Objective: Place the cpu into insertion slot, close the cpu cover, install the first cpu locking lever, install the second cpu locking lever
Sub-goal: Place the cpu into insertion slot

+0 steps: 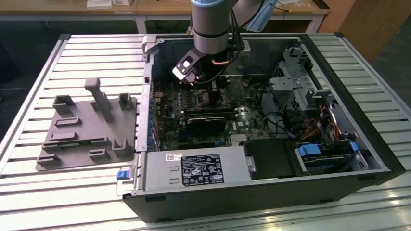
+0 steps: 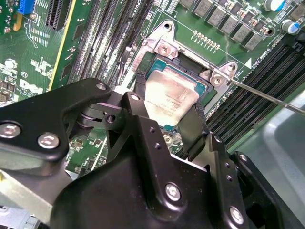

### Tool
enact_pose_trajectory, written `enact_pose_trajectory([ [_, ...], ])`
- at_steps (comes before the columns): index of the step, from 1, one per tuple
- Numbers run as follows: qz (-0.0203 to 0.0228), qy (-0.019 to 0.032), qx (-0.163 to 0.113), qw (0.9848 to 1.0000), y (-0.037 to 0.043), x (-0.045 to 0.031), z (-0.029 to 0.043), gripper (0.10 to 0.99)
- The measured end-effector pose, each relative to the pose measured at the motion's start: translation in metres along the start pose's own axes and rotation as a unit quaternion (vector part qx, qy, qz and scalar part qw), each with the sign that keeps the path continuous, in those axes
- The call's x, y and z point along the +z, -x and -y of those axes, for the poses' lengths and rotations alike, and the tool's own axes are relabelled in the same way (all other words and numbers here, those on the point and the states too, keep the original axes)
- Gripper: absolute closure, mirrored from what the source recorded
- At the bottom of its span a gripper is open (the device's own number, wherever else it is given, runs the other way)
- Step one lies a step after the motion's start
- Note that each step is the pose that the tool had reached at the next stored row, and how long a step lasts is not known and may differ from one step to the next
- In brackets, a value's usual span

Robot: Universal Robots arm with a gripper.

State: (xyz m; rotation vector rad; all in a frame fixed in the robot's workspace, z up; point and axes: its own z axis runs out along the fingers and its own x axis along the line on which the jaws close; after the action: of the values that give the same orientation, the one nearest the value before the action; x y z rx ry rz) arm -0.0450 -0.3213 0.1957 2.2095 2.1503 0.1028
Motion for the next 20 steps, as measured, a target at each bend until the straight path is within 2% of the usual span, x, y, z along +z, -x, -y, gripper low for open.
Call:
enact_pose_trajectory([
  [20, -0.0012, 0.0002, -0.005, 1.0000, 0.0001, -0.0001, 0.0018, 0.557],
])
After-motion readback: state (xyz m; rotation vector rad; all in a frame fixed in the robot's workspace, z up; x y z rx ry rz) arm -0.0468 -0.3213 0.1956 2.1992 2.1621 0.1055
